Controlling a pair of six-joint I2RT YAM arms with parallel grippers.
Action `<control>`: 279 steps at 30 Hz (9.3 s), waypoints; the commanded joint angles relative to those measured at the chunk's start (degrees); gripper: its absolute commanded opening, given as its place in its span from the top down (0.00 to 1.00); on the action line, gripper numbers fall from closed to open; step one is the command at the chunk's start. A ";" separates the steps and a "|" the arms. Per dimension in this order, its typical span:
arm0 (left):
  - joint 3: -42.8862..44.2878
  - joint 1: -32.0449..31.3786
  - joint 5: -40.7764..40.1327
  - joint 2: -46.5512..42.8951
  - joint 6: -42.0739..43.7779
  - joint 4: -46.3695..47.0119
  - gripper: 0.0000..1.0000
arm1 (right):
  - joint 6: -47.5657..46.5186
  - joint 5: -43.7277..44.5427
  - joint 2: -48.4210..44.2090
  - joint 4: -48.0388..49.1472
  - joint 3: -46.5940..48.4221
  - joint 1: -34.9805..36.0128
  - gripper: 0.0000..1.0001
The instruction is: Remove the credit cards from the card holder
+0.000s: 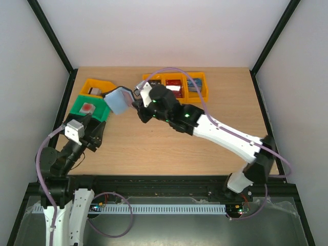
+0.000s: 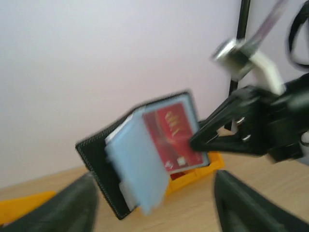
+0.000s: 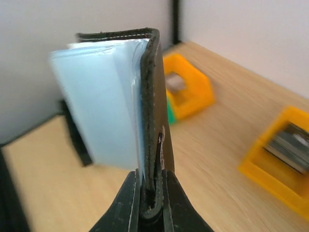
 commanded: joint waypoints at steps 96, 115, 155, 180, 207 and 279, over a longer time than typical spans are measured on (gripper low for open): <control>-3.03 1.88 30.72 2.68 -14.13 5.81 0.86 | -13.25 -52.97 -6.34 11.89 -10.82 -2.50 0.98; -6.57 1.56 33.86 3.34 -21.81 16.50 0.84 | -10.12 -55.16 -3.06 15.36 -9.27 -2.52 0.98; -1.24 0.89 13.93 2.28 -6.71 -4.70 0.98 | 4.55 -35.92 -9.68 13.42 -16.85 -19.46 0.98; -7.69 1.36 20.09 2.24 -20.47 6.77 0.98 | 13.32 -17.36 13.14 -2.80 -22.91 -18.32 0.34; -0.09 1.36 43.69 10.84 2.73 -9.82 0.98 | -7.37 -48.58 -12.53 13.25 -17.54 -4.86 0.32; -27.68 10.43 -8.19 -10.33 -40.09 9.90 0.01 | 75.84 9.55 39.46 34.21 0.43 -34.84 0.99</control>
